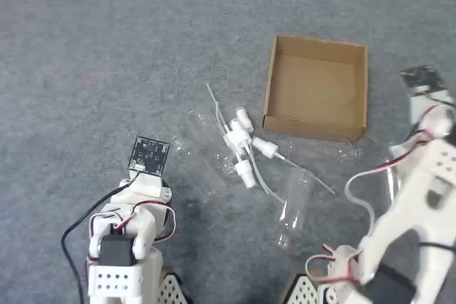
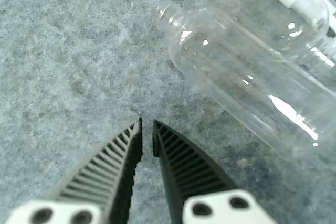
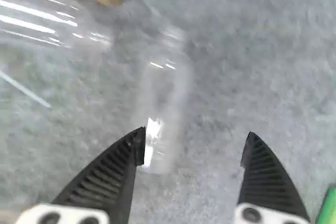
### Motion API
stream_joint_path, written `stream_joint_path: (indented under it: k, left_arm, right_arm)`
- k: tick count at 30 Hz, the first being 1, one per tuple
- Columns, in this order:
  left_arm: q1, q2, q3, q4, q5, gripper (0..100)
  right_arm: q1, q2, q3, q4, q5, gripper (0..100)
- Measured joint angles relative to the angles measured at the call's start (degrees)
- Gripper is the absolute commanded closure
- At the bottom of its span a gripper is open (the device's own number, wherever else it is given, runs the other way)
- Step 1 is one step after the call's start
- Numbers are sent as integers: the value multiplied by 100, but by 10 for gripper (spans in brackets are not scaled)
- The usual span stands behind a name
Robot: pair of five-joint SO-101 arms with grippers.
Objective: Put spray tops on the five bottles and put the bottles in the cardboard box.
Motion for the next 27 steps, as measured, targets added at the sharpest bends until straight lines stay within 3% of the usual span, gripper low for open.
stream_joint_path:
  k: [4, 9, 13, 16, 20, 24, 27]
  left_arm:
    - [-229, 0, 0, -53, -299, 973]
    - [-1037, 0, -501, -756, -2013, 969]
    - [-1248, 44, -1705, -905, -2303, 903]
    - [-1301, 818, -2884, -932, -2338, 869]
    - [-809, 2901, -4844, -466, -2198, 887]
    - [448, 5433, -6945, 712, -1292, 888]
    - [1398, 7033, -7930, 941, -536, 886]
  right_arm:
    - [-246, -545, 800, -264, -79, 757]
    - [-193, -615, 1178, -404, -97, 757]
    - [105, -624, 1178, -536, -97, 757]
    - [352, -624, 1178, -615, -97, 757]
    - [466, -624, 1178, -651, 62, 757]
    - [501, -624, 1178, -651, 149, 757]
    - [501, -624, 1178, -651, 176, 757]
